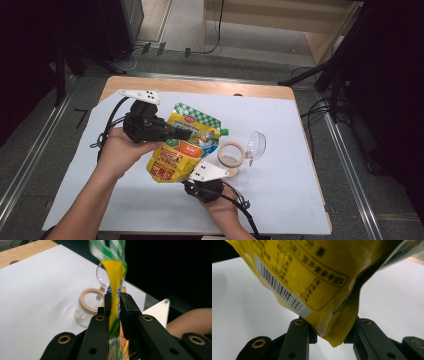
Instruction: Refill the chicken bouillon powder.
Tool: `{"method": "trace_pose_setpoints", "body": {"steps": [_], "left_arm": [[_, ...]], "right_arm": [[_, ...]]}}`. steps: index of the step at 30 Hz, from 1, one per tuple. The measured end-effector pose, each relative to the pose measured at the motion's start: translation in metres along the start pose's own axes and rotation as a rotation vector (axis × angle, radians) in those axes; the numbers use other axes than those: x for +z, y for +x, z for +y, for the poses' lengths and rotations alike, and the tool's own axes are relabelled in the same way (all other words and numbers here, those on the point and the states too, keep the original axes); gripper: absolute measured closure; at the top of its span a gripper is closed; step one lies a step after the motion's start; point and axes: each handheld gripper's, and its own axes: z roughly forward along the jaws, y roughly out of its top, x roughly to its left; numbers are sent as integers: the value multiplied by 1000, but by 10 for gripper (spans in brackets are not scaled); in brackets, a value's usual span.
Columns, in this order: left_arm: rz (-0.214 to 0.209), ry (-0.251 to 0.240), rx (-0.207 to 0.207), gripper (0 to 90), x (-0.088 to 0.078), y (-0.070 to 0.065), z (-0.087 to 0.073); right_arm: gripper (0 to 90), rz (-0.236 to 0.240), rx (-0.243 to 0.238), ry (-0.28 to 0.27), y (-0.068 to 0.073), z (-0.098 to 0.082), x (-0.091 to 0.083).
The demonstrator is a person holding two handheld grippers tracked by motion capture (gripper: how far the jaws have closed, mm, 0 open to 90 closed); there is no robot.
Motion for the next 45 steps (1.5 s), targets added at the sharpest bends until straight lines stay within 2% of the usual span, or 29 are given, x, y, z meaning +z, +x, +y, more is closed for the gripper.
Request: {"method": "trace_pose_setpoints", "body": {"steps": [3, 5, 7, 9, 14, 20, 29, 34, 38, 41, 45], "left_arm": [[-12, -7, 0, 855, 2, 2, -1], [1, -7, 13, 855, 4, 2, -1], [10, -2, 17, 852, 7, 3, -2], [-1, -5, 7, 848, 11, 4, -3], [-4, 1, 10, 840, 17, 5, -4], [-20, 6, -20, 829, 28, 7, -5], [-15, 57, -17, 802, 45, 6, -6], [-8, 79, -17, 783, 52, 7, -7], [-16, 96, -39, 760, 57, 7, -7], [-7, 110, -42, 749, 60, 8, -7], [38, 114, -64, 711, 64, 9, -6]], "right_arm": [[743, 7, 6, 1, 2, 0, -2], [742, 21, 10, 4, 3, 0, -2], [740, 23, -5, 7, 5, 1, -3], [736, 29, -18, 11, 9, 1, -5], [734, 40, -9, 21, 12, 2, -6], [726, 51, 7, 20, 15, 3, -9], [710, 70, 3, 28, 20, 4, -11], [697, 96, 10, 25, 22, 5, -11], [674, 99, -4, 20, 25, 8, -14], [659, 98, -12, 23, 26, 9, -14], [643, 111, 7, 29, 23, 10, -13]]}}
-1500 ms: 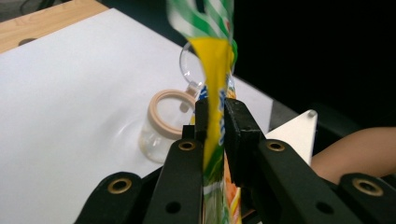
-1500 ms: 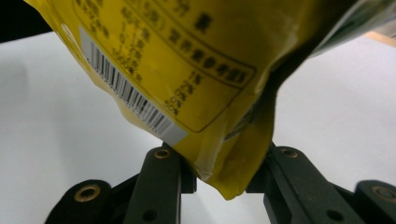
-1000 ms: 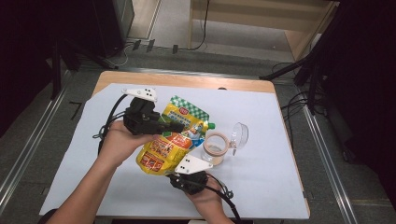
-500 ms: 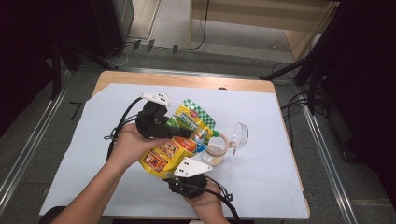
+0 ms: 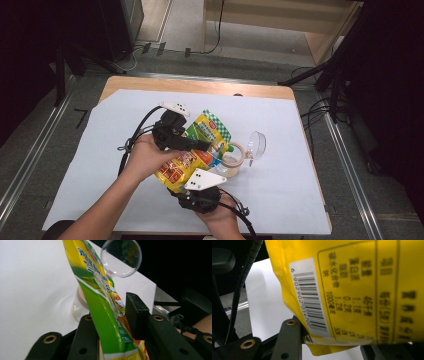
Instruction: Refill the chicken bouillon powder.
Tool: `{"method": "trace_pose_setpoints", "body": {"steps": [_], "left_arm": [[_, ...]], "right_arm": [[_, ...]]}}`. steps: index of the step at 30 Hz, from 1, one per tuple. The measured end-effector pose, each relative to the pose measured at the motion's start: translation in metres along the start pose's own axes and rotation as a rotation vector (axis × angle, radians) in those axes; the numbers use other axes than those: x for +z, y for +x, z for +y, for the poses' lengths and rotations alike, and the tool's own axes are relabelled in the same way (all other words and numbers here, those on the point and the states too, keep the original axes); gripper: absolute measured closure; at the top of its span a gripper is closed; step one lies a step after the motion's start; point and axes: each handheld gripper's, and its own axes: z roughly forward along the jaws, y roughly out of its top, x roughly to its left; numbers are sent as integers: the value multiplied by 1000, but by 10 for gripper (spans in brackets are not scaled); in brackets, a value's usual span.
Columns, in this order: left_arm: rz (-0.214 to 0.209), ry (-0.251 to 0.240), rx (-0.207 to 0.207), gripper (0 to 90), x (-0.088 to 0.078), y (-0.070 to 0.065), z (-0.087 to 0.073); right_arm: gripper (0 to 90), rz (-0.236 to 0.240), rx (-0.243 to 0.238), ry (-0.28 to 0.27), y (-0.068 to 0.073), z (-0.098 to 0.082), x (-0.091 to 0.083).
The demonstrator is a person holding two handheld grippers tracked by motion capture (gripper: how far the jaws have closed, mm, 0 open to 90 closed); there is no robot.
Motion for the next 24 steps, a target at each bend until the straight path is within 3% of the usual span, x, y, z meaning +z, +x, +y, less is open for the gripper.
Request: {"method": "trace_pose_setpoints", "body": {"steps": [4, 10, 16, 19, 24], "left_arm": [[-16, 9, -49, 719, 4, 5, 2], [-6, 44, -71, 721, 9, 7, 3], [1, 57, -65, 716, 10, 6, 4], [-16, 45, -71, 668, 10, 5, 5], [-13, 50, -62, 648, 9, 1, 6]], "right_arm": [[622, 0, 8, 5, -3, 1, 0], [596, -24, -38, 39, 1, 2, 3], [582, -26, -39, 46, 2, 1, 5], [620, -7, 9, 25, -2, 2, 3], [620, -5, 33, 1, -3, 3, 0]]}}
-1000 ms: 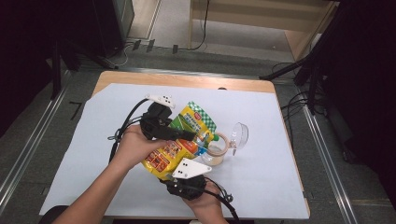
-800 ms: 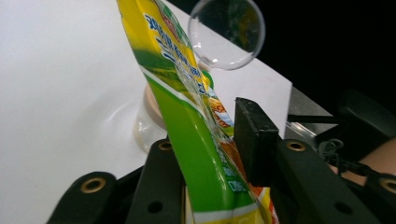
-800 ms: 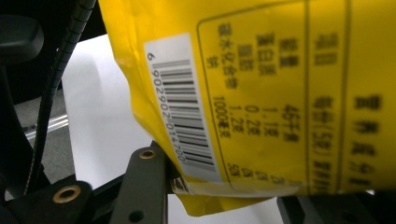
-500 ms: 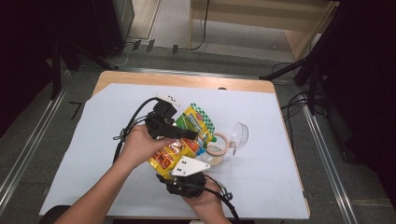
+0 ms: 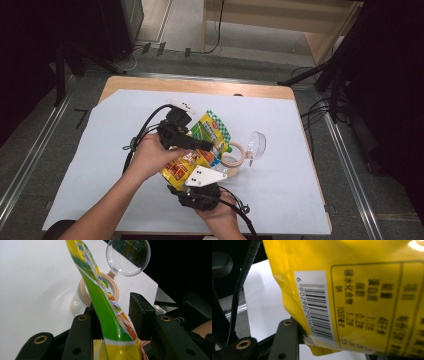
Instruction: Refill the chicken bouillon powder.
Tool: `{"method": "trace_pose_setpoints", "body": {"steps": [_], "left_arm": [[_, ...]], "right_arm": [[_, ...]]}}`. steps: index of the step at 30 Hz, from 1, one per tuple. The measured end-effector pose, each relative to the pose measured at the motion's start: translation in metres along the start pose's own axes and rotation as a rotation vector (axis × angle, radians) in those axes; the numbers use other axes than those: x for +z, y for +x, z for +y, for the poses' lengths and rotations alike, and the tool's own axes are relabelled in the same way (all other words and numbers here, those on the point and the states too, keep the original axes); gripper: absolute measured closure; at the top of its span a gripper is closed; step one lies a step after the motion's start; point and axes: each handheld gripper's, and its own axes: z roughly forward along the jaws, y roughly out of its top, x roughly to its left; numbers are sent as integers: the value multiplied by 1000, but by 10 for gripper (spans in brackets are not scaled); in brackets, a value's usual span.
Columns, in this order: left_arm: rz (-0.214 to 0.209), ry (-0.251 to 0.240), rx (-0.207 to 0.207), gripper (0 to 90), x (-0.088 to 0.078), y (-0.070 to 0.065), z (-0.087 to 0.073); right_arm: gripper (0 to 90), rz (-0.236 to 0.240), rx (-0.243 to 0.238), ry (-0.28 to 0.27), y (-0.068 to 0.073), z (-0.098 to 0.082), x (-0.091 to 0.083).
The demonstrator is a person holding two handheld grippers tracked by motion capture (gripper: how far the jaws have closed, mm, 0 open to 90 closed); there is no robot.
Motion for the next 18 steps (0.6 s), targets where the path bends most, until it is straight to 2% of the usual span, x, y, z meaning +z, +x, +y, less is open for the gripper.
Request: {"method": "trace_pose_setpoints", "body": {"steps": [2, 4, 5, 7, 13, 18], "left_arm": [[7, 8, 7, 627, -1, -2, 0], [7, 13, 8, 625, -1, -3, -1], [22, 20, 18, 636, -1, -4, -1], [23, 15, 19, 664, -2, -4, -1], [56, 38, 18, 761, -3, -5, 0], [59, 47, 16, 782, -4, -6, 1]], "right_arm": [[620, -3, 11, -12, 0, 0, 0], [620, 10, 57, -29, -3, -1, -2], [619, 20, 71, -32, -4, -1, -2], [619, 20, 77, -34, -5, -1, -3], [587, 14, 27, -8, -3, 2, -1], [555, 13, -21, 5, 0, 2, 1]]}}
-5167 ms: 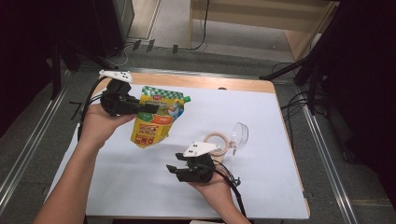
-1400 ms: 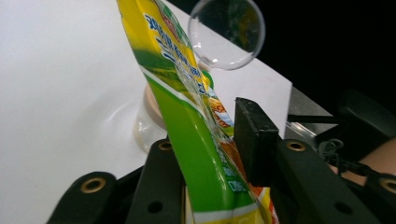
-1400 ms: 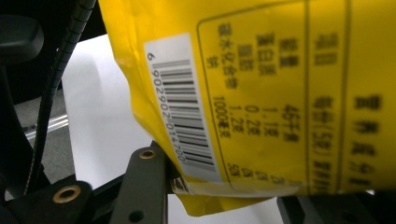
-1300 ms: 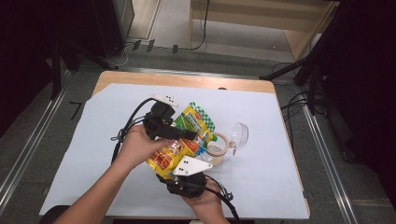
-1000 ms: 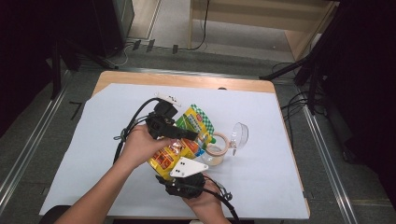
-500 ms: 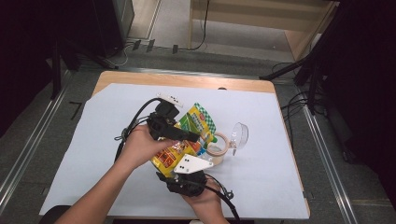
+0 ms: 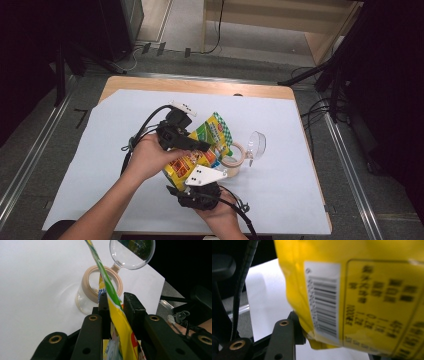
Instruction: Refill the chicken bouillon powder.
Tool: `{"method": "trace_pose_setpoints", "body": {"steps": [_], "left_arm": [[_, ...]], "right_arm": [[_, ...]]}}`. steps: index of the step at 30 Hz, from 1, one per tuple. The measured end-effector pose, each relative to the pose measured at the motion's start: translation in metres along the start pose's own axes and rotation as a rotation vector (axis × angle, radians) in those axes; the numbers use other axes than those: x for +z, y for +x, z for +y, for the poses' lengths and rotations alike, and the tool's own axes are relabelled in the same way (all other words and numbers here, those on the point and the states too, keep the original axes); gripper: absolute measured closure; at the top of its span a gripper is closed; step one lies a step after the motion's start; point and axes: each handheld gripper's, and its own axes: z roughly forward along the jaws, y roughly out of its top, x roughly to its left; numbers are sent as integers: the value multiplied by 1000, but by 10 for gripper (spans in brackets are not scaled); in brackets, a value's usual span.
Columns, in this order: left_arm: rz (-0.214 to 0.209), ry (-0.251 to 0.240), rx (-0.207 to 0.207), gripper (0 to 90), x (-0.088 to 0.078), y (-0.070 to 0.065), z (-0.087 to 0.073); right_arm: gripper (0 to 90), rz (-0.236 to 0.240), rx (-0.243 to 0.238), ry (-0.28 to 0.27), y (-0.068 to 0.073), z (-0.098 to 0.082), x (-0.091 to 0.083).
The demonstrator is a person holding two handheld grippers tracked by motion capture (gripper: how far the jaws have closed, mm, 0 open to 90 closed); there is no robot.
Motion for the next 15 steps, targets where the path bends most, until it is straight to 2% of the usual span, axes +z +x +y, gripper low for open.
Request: {"method": "trace_pose_setpoints", "body": {"steps": [2, 7, 9, 11, 15], "left_arm": [[0, -6, -4, 782, -1, 0, 0], [-2, -7, -12, 784, -2, 0, 2], [-15, -6, -25, 788, -2, 2, 3], [-34, 6, -43, 790, -2, 5, 5], [-34, 25, -46, 789, -1, 6, 8]], "right_arm": [[556, -11, -23, 4, 2, 1, 1], [583, -3, -20, 4, 1, 3, 1], [577, 22, -36, 3, 1, 3, 0], [563, 28, -45, 1, 1, 4, -1], [580, 20, -72, 18, 3, 5, 1]]}}
